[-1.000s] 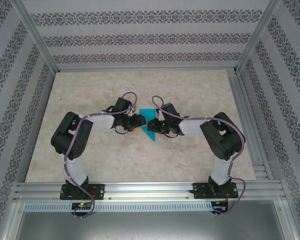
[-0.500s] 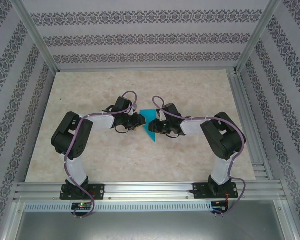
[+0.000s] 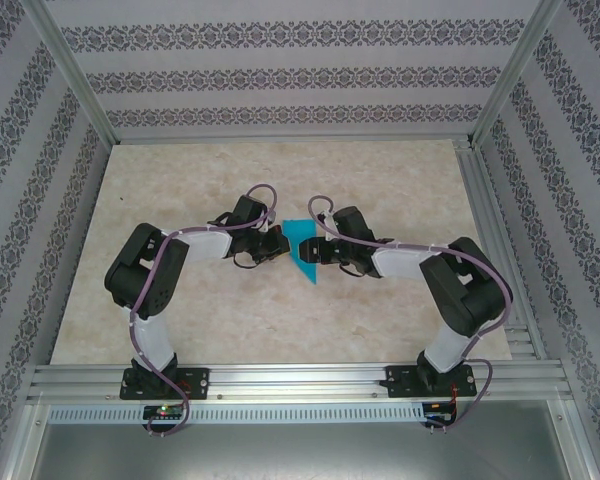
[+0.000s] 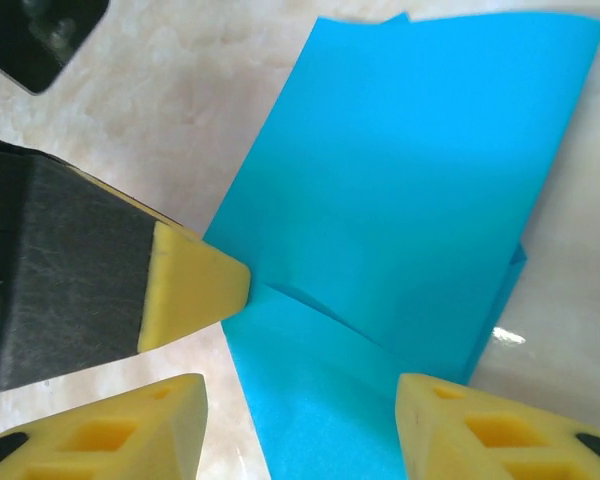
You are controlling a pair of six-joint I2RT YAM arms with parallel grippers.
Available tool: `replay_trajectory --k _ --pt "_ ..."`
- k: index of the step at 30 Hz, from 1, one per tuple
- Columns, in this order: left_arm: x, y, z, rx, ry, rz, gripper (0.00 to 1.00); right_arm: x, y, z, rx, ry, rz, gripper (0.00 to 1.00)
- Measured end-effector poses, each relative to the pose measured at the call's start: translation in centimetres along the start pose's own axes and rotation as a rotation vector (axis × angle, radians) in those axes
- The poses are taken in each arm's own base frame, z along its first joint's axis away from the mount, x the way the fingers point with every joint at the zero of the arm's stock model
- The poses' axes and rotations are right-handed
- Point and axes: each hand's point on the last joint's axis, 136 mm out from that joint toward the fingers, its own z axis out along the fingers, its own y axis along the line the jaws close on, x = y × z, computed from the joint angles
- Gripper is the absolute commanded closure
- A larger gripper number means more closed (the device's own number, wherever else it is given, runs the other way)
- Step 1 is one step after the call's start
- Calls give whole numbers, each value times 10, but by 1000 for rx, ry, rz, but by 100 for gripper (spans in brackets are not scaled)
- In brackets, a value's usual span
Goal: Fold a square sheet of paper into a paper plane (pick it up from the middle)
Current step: Fold the wing for the fifth time at the center of the table.
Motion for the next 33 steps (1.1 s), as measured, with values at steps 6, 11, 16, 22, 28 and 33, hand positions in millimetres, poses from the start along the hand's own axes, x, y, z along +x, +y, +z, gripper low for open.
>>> replay_trajectory --k 6,11,16,22,28,33 --pt "0 -2 -4 -24 -20 -2 98 5 12 -15 60 -83 -188 43" --pt "-5 -9 -11 -22 -43 -9 97 15 22 -11 80 -99 -334 45" --pt "-9 -16 -14 -17 -53 -16 97 22 28 3 87 -106 -456 48" --pt "-9 -15 -16 -32 -51 -33 97 29 35 20 95 -141 -590 57" --pt "-8 -12 -16 -47 -51 -43 97 24 21 25 187 -199 -641 60" --pt "-7 -11 -17 -52 -48 -49 97 28 9 29 243 -217 -662 63"
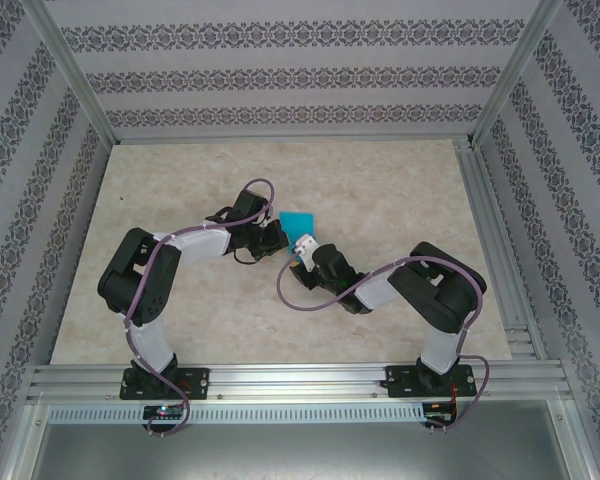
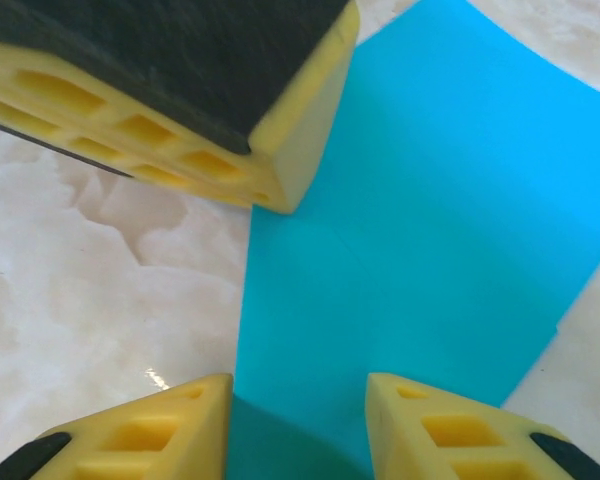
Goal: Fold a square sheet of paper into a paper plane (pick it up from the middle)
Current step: Fold the wing for the fifth time at the center of the table.
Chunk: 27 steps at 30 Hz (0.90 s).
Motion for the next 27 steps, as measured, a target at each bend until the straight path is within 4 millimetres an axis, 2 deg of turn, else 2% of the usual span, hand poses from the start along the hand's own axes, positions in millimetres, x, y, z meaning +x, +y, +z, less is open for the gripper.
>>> replay_trajectory --k 11,14,19,27 --pt "-1 1 -1 -9 -8 -2 94 -3 1 0 27 -52 -21 82" --pt "-3 0 -2 -11 -16 -1 83 -6 1 0 23 -61 -14 87" --pt "-6 -2 -9 -22 -37 6 58 -3 6 -2 -29 -69 52 91" --pt "-23 -19 -40 6 -140 35 40 -5 -9 -7 -127 -108 314 92"
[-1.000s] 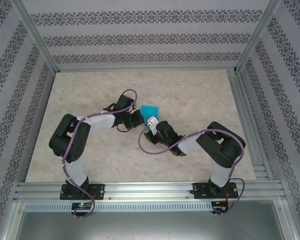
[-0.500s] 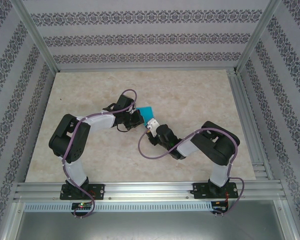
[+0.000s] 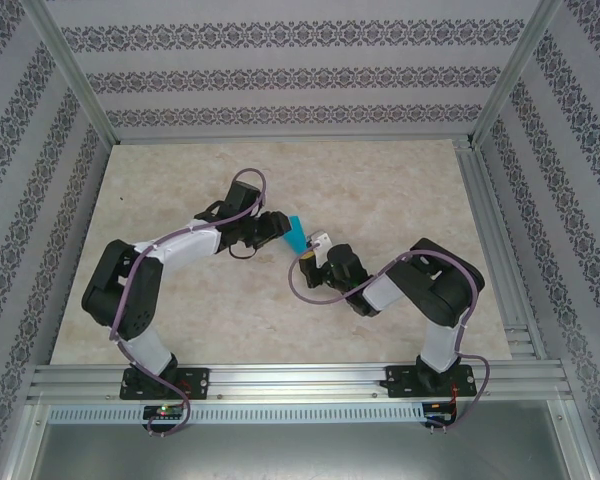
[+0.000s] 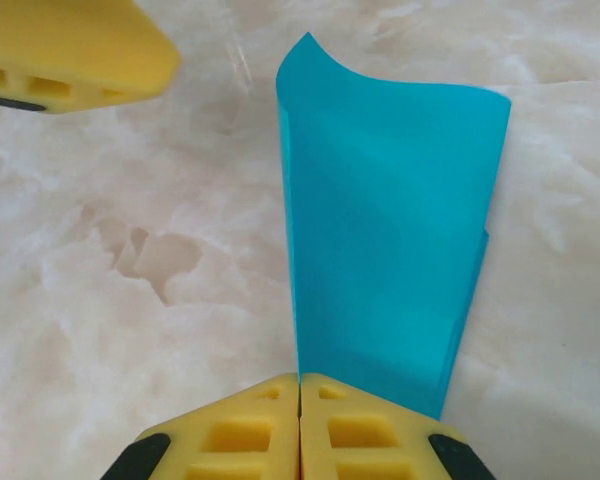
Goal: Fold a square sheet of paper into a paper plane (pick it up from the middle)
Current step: Fold the wing for the fifth time at the center of the table.
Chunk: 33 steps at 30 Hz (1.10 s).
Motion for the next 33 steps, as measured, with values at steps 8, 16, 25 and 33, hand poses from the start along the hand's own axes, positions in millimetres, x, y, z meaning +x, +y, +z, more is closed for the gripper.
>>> replay_trajectory --k 8,16,25,33 --pt "0 10 -3 -14 -12 2 38 -17 -14 -5 -79 -41 251 90" --pt "1 0 8 53 11 67 53 -10 -21 -2 -126 2 417 89" --pt "18 3 30 78 92 121 63 -7 -27 -1 -142 22 551 88" --pt "20 -15 41 138 117 170 67 -4 -31 1 -142 35 612 86"
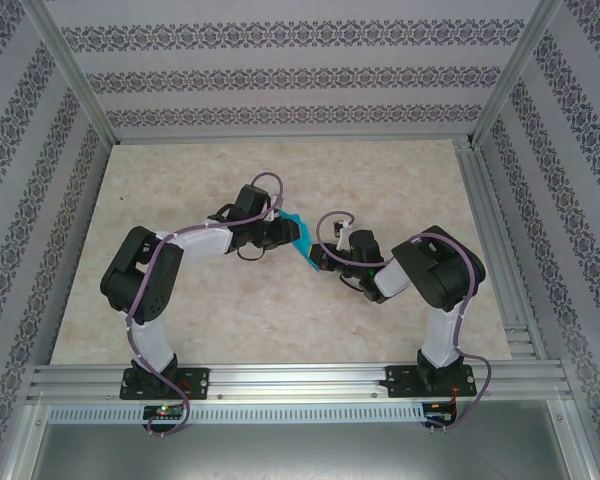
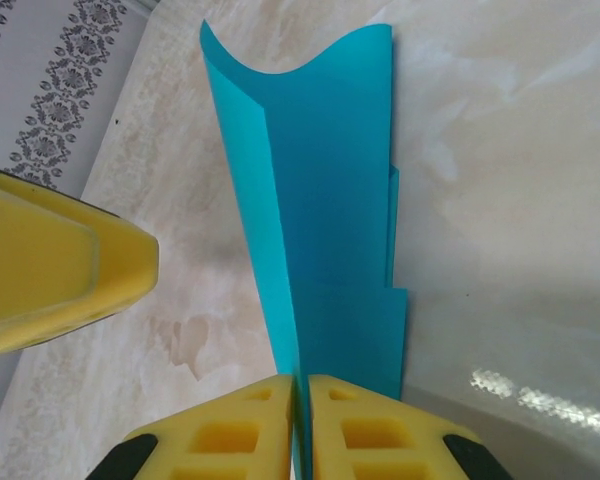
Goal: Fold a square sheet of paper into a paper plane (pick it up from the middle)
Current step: Fold the wing for the fifth time at the center of the table.
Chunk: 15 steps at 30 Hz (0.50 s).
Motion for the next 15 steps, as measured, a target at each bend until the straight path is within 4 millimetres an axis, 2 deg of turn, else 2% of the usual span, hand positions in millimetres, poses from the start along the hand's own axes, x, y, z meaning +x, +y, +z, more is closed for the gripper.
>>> replay_trajectory --k 9,15 --pt "-7 -7 12 26 12 20 70 1 -2 2 -14 14 39 85" --pt "-5 0 21 17 28 13 72 0 -2 3 -17 15 47 85"
